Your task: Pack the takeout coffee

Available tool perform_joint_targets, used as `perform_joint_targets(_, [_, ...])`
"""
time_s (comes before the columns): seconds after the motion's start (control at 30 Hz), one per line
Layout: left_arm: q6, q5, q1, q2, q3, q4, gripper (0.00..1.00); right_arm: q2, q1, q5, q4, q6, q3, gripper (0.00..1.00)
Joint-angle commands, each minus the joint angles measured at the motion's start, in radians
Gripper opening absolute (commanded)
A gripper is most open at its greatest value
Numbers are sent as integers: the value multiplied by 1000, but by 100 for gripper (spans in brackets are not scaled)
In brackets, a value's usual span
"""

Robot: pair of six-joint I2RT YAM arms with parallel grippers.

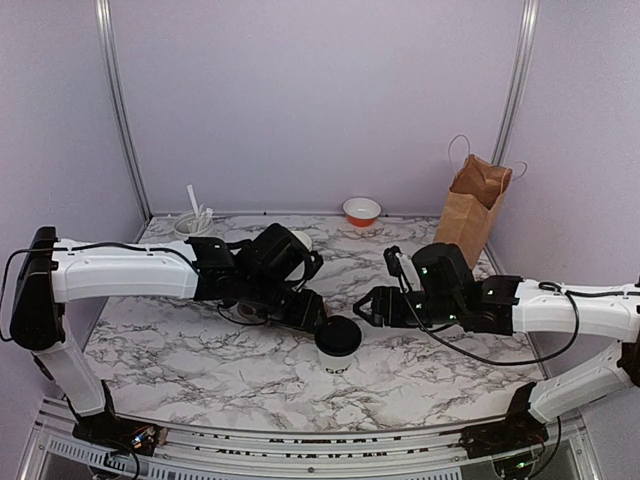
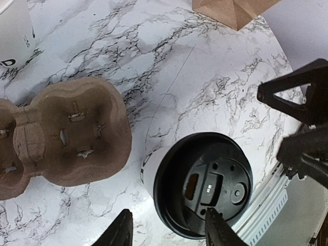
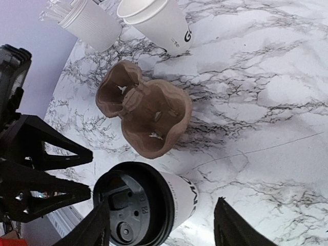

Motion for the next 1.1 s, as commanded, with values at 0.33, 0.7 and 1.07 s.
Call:
perform_joint_targets(0.33, [47,-54,-44,51,66,-30,46,-6,-54,-173,104,25,-126,44])
perform_joint_targets(0.7, [50,-55,-47,87,74,-29,45,15,-54,-256,145,31,-168,44])
perform_joint_targets(1.07, [38,-55,-52,109,56,-27,44,33,-48,-272,151,44,-240,43])
